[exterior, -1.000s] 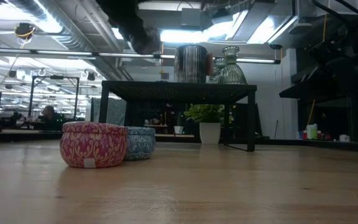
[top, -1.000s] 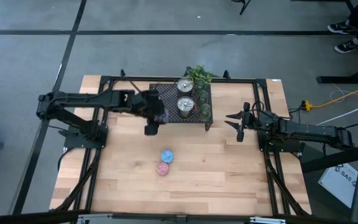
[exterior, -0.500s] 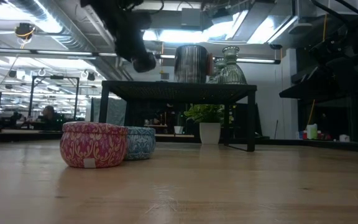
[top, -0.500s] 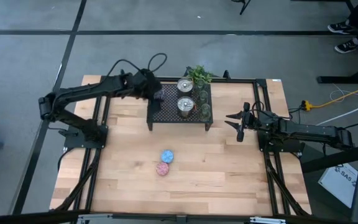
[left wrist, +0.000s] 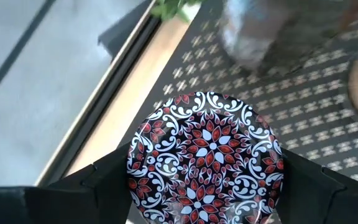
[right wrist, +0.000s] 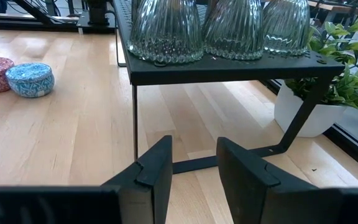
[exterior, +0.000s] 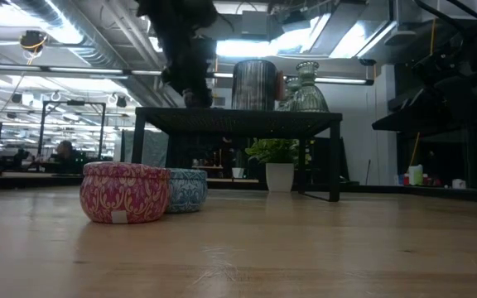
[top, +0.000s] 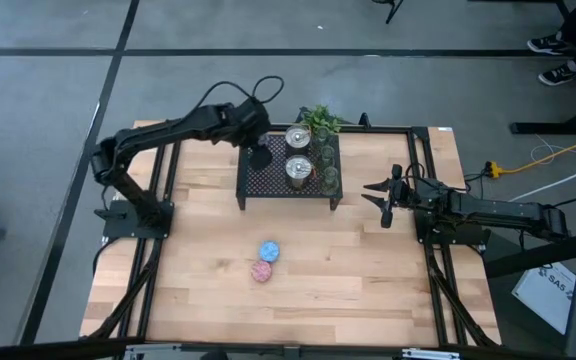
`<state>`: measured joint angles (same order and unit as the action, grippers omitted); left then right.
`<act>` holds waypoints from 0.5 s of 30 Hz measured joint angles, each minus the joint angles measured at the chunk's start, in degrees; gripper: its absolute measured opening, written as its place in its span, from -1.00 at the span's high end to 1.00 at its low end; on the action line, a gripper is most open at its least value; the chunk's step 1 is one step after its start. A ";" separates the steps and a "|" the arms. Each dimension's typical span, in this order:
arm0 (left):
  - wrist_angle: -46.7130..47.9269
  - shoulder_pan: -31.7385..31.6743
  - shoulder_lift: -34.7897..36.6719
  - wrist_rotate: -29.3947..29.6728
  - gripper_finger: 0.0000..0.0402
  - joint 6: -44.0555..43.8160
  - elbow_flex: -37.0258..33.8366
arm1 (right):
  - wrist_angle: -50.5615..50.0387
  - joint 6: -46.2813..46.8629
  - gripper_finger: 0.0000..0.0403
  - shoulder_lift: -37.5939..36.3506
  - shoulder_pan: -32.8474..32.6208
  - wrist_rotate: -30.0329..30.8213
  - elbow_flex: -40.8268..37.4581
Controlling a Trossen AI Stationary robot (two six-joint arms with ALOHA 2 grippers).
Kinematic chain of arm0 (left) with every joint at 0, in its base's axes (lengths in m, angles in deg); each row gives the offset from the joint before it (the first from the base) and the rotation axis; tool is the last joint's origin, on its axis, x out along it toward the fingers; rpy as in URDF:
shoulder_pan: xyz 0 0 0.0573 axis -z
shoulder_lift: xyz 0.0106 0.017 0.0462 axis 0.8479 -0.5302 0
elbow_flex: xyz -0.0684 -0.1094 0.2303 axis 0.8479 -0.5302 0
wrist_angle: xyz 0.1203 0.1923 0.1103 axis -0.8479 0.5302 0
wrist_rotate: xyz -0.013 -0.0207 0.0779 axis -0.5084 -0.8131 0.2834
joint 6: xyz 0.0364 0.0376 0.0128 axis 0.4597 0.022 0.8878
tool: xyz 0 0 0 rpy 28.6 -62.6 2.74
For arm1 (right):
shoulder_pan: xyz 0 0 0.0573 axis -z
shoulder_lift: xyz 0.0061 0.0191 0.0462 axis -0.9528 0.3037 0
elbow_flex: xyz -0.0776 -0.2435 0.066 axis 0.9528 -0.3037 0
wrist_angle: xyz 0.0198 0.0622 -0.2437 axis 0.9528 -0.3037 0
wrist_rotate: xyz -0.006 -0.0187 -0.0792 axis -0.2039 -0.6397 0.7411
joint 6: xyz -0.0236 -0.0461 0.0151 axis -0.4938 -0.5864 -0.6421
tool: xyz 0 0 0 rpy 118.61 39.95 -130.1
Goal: Pick & Place candle stick holders
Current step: Put the red patterned scented candle on the shelf
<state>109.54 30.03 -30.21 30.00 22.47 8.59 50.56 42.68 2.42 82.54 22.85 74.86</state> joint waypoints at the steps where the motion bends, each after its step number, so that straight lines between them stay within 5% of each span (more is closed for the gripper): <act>1: 1.23 -0.32 -0.71 0.00 -0.47 -0.46 0.68 | 0.00 0.00 0.36 0.00 0.00 0.00 0.00; 15: 4.23 -4.10 -6.62 -2.94 -0.47 -0.30 1.96 | -0.01 0.00 0.36 0.00 -0.01 0.00 0.00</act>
<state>113.77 25.93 -36.82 27.05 22.17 10.55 50.54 42.68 2.42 82.52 22.85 74.86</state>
